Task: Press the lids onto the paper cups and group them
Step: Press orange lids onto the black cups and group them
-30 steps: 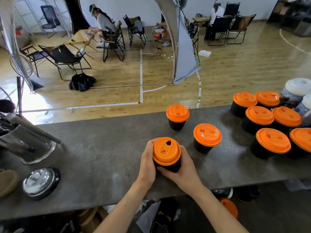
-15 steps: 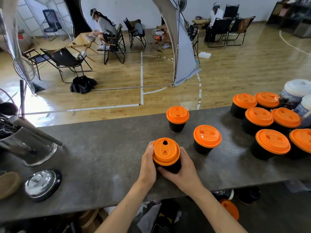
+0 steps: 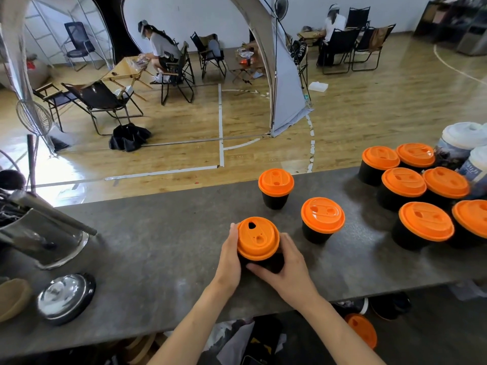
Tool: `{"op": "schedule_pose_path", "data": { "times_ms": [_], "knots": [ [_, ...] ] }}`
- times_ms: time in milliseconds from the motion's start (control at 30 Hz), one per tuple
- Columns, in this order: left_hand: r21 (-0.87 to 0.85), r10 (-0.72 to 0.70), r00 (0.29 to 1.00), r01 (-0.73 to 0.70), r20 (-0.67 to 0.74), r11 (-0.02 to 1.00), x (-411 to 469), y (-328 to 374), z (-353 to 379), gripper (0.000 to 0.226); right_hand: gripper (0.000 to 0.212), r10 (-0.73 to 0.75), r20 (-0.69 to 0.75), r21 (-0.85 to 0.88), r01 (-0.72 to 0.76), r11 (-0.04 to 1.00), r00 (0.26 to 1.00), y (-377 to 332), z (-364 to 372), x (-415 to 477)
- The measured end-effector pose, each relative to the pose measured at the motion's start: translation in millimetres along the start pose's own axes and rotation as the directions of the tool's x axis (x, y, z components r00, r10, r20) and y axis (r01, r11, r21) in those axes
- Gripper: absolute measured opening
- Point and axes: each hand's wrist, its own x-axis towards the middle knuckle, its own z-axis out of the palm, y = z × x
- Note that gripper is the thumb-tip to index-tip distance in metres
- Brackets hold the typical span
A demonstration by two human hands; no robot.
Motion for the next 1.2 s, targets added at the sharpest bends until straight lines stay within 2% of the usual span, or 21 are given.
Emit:
{"op": "schedule_pose_path", "data": {
  "times_ms": [133,300,467,567,800,967,1033,1133,1200],
  "knots": [
    [0.027,0.002,1.0,-0.001,-0.018,1.0,5,2,0,0.053,0.08,0.014,-0.012,0.016,-0.014,1.0,1.0,2,1,1],
    [0.045,0.046,0.997,-0.044,-0.053,0.998,-1,-4,1,0.047,0.082,0.02,0.018,-0.006,-0.019,1.0,1.0,1,3,-1],
    [0.018,0.027,0.999,-0.026,-0.019,0.999,2,-1,-1,0.047,0.066,-0.008,-0.003,0.003,0.008,1.0,1.0,2,0,0],
    [0.031,-0.012,1.0,0.012,-0.006,0.999,8,3,-2,0.05,0.063,-0.013,0.005,-0.002,0.013,1.0,1.0,3,0,1],
    [0.035,0.019,0.999,-0.017,-0.046,0.999,0,-1,4,0.054,0.084,0.002,0.013,0.001,-0.002,1.0,1.0,4,4,-1],
    [-0.021,-0.03,0.999,0.029,-0.039,0.999,6,4,2,0.062,0.063,-0.019,-0.009,-0.004,0.019,1.0,1.0,2,0,0],
    [-0.015,-0.05,0.998,0.049,-0.043,0.999,13,5,0,0.063,0.062,-0.027,0.005,-0.008,0.027,1.0,1.0,1,-1,1],
    [0.004,-0.048,0.998,0.049,-0.042,0.999,15,6,0,0.069,0.073,-0.01,0.011,0.0,0.01,1.0,1.0,3,0,1],
    [0.024,-0.023,0.997,0.025,-0.074,0.999,11,5,0,0.063,0.087,0.014,0.009,0.013,-0.015,1.0,1.0,5,1,0]
  ]
}}
